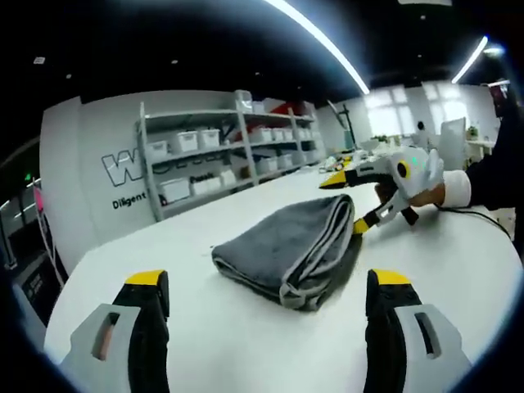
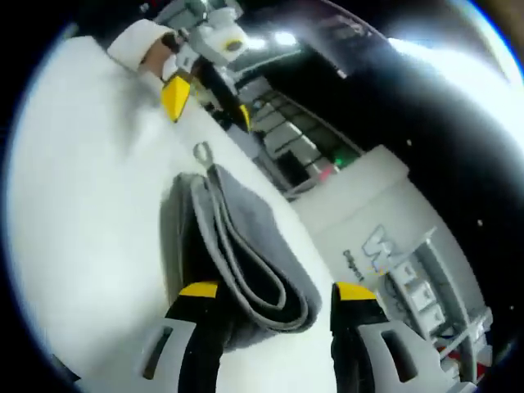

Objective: Open the folded towel by lifting each exposed corner and separating the folded layers until the towel lies flat within the target outline without major curled edges

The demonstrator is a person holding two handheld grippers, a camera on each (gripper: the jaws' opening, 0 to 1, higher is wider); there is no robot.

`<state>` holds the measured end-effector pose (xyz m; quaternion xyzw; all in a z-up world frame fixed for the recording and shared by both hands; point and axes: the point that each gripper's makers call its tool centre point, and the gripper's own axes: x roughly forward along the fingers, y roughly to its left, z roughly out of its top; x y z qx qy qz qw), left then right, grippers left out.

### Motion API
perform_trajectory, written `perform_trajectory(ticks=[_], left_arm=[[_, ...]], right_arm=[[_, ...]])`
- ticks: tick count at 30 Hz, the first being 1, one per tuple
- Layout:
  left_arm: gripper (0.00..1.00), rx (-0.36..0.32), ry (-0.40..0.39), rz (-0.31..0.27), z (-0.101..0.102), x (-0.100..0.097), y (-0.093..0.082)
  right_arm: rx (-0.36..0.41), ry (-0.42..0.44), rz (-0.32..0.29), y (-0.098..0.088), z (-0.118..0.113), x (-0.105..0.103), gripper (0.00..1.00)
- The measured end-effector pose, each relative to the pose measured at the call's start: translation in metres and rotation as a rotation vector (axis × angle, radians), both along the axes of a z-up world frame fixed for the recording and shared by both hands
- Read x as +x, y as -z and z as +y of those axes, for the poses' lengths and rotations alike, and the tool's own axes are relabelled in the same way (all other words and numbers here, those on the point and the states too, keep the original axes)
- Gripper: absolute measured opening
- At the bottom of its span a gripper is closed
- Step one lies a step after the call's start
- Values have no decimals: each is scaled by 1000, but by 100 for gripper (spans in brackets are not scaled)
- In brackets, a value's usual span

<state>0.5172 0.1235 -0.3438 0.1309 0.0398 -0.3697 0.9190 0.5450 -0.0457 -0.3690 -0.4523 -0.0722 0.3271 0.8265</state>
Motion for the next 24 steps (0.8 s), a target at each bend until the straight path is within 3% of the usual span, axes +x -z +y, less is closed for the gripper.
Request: perform_trajectory(ticks=[5, 9, 11, 16, 24], left_arm=[[98, 0, 3, 1, -1, 0, 1], [96, 11, 1, -9, -2, 0, 2], [97, -17, 28, -12, -6, -4, -2], [97, -5, 31, -27, -9, -6, -3], [97, 13, 57, -29, -17, -9, 3]], right_arm=[[15, 6, 39, 3, 4, -2, 36], [71, 1, 110, 9, 7, -4, 26], [98, 0, 149, 10, 7, -6, 19], [128, -18, 164, 7, 11, -7, 8], [231, -57, 183, -13, 25, -23, 5]])
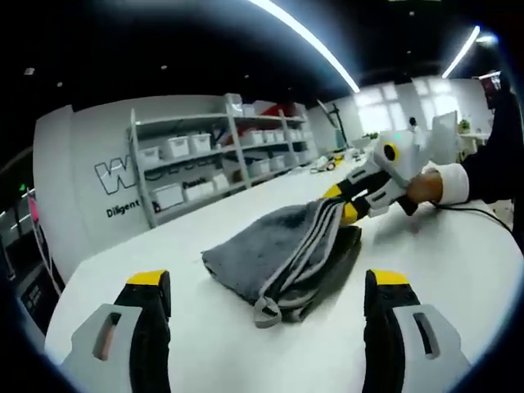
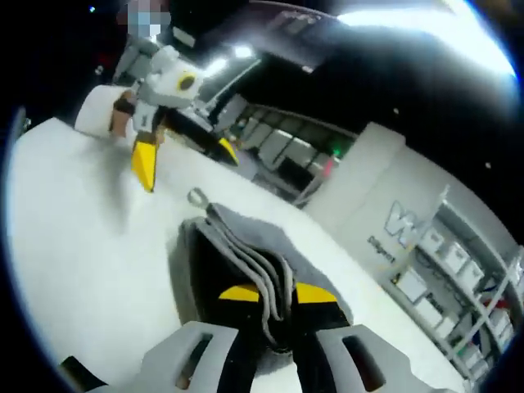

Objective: Open the folded towel by lifting each exposed corner and separating the folded layers until the towel lies flat within the target outline without major curled edges

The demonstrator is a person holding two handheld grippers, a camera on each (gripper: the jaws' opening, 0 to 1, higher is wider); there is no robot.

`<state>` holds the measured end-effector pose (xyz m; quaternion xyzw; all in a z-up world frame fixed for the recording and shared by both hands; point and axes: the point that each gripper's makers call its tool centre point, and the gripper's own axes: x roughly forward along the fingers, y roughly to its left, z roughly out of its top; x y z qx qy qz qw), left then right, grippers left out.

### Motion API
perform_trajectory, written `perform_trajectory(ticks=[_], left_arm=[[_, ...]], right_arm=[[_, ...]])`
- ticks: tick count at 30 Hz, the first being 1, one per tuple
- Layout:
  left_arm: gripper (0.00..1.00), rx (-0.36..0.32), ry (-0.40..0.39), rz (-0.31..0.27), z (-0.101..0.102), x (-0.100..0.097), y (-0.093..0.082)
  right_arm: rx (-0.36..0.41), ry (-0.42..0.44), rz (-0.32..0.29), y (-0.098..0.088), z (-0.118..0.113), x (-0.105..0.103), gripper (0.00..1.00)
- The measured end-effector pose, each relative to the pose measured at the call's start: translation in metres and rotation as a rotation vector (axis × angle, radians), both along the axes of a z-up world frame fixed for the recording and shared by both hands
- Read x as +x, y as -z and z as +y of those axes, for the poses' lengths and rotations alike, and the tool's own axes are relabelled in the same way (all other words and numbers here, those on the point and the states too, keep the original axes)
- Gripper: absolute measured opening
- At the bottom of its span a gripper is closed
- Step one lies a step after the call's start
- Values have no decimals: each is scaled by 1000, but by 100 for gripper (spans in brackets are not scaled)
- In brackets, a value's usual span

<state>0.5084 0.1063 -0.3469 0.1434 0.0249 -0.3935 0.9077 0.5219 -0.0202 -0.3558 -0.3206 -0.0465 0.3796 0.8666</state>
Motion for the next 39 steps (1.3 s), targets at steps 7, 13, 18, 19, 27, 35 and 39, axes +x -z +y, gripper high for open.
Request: perform_trajectory(ticks=[7, 13, 18, 19, 27, 35, 39], left_arm=[[94, 10, 0, -24, -5, 0, 2], [91, -11, 16, -22, -9, -2, 1], [90, 0, 18, -44, -10, -2, 0], [89, -5, 25, -44, -11, -3, 0], [81, -43, 76, -91, -17, -9, -7], [73, -36, 120, -133, -25, -16, -9], [72, -67, 167, -132, -32, -25, -14]], right_arm=[[110, -30, 74, -13, 7, -14, 5], [181, -68, 127, -23, 12, -24, 4], [275, -109, 189, -33, 14, -31, 4], [284, -117, 194, -34, 15, -32, 4], [375, -179, 254, -48, 19, -48, 4], [476, -238, 331, -60, 22, -61, 4], [511, -265, 380, -62, 22, -65, 4]])
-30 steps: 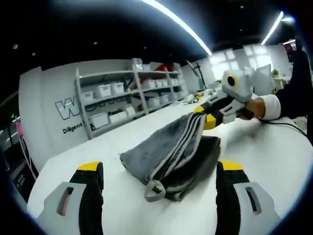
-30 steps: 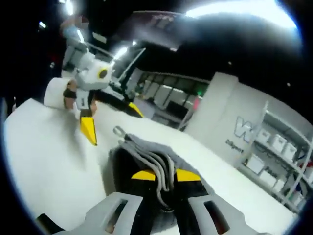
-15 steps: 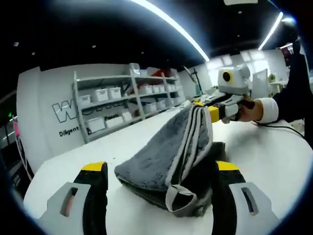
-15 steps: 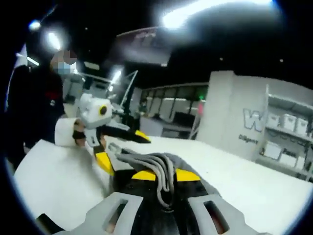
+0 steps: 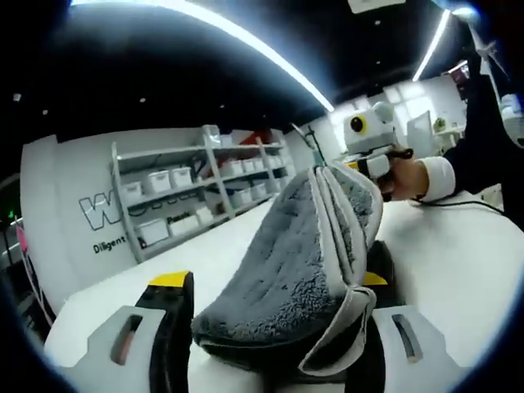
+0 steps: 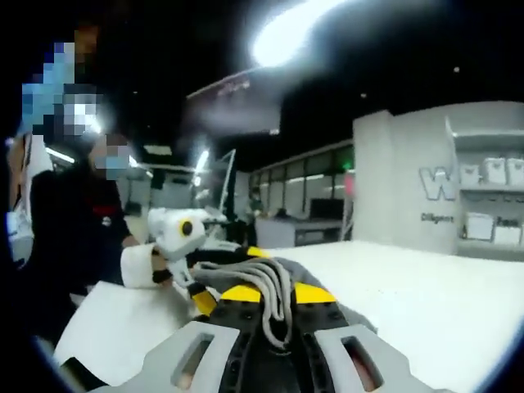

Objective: Open the folded towel by lifting each exposed corner and separating the folded layers until the towel lies flat within the target outline without major curled edges

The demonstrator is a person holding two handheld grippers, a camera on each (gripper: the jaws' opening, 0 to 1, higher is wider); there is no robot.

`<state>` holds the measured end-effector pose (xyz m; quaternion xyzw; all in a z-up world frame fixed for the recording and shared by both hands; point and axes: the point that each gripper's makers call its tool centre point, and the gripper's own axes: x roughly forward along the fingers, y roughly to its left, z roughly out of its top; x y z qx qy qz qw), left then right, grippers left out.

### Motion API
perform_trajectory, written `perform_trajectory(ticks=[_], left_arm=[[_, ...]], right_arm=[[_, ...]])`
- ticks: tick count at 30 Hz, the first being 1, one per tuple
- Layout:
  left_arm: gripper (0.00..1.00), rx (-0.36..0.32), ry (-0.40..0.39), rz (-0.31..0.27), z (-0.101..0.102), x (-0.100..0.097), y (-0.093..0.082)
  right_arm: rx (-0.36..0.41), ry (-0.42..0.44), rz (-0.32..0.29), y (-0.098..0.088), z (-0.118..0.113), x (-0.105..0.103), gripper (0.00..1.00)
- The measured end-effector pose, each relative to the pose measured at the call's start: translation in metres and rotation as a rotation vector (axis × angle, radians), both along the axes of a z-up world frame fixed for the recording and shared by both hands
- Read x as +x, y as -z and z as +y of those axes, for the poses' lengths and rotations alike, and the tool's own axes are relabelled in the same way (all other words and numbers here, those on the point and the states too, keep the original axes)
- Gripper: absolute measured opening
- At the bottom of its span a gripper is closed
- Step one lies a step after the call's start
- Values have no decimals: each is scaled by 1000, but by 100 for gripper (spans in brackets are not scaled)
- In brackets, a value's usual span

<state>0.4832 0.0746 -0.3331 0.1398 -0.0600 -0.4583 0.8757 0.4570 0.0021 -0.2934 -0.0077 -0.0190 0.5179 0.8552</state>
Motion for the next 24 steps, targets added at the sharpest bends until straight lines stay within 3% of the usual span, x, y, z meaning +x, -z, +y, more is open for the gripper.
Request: perform_trajectory(ticks=[2, 11, 14, 17, 21, 24], left_arm=[[73, -47, 31, 22, -4, -6, -4], [72, -14, 11, -12, -2, -4, -4], [62, -38, 34, -19, -3, -10, -9], [55, -43, 43, -63, -6, -15, -15], [53, -59, 40, -44, -5, -13, -15], [42, -82, 43, -36, -2, -13, -18]], right_arm=[[21, -12, 20, -2, 0, -1, 4], [71, -80, 34, -13, 2, -15, 4], [70, -76, 33, -13, 2, -15, 4], [72, -81, 35, -13, 2, -17, 5], [65, -74, 16, -14, 2, -17, 5], [49, -75, -3, -13, 3, -19, 5]])
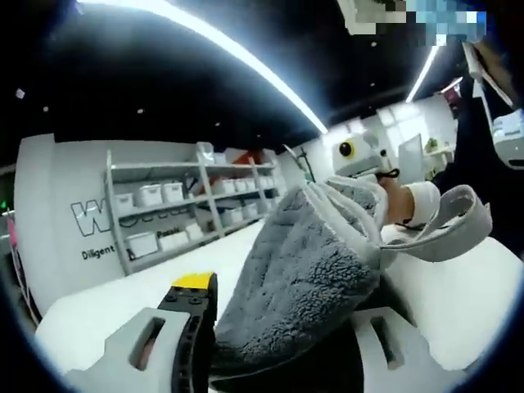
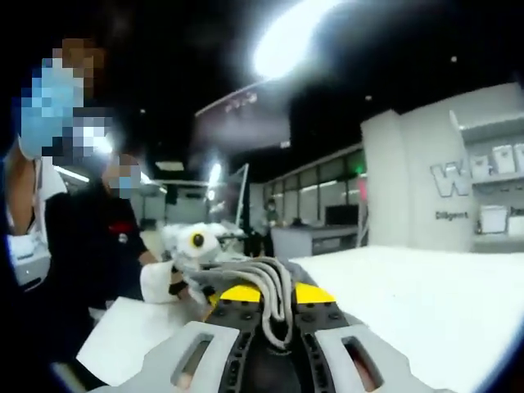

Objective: Open the folded towel by lifting each exposed corner and separating the folded layers until the towel lies flat within the target outline without major curled edges

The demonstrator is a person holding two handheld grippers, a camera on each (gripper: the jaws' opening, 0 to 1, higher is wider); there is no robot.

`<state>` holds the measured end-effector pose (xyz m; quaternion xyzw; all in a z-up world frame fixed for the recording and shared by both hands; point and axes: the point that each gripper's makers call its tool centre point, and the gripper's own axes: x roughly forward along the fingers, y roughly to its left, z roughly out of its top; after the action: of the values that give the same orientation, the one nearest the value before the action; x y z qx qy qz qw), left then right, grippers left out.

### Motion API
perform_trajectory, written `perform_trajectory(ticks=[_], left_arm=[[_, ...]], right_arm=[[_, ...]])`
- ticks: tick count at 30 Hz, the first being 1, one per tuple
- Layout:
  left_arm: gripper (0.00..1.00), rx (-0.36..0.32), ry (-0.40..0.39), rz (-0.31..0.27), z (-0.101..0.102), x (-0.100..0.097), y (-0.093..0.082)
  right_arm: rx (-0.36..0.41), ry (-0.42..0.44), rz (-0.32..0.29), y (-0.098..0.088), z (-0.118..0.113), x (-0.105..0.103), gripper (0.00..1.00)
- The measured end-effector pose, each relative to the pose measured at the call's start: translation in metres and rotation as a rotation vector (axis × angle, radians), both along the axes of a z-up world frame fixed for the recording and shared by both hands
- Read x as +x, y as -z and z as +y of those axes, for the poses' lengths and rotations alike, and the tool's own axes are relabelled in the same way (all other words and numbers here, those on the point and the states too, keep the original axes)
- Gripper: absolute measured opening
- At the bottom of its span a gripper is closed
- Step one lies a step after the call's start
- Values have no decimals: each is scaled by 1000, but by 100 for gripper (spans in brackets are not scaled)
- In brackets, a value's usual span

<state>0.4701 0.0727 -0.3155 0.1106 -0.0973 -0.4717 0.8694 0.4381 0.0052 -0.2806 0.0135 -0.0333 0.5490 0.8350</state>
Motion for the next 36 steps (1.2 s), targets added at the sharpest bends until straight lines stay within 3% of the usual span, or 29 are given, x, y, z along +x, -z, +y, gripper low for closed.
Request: perform_trajectory(ticks=[3, 8, 10, 15, 24, 27, 36], left_arm=[[32, -27, 13, 6, 2, -2, -4], [19, -8, 43, -7, -1, -9, -4], [18, -32, 74, 22, -3, -14, -6], [13, -56, 87, 55, 1, -15, -8], [11, -132, 127, 146, 9, -19, -15], [11, -177, 174, 230, 11, -23, -17], [10, -273, 289, 353, 14, -35, -28]], right_arm=[[-16, 3, -46, -1, 2, -3, 5], [-47, 17, -130, -3, 4, -4, 6], [-48, 35, -172, -5, 4, -2, 7], [-76, 47, -212, -1, 3, 3, 10], [-134, 73, -306, 5, 5, 7, 31], [-167, 69, -301, 15, 9, 10, 40], [-262, 48, -394, 26, 19, 1, 45]])
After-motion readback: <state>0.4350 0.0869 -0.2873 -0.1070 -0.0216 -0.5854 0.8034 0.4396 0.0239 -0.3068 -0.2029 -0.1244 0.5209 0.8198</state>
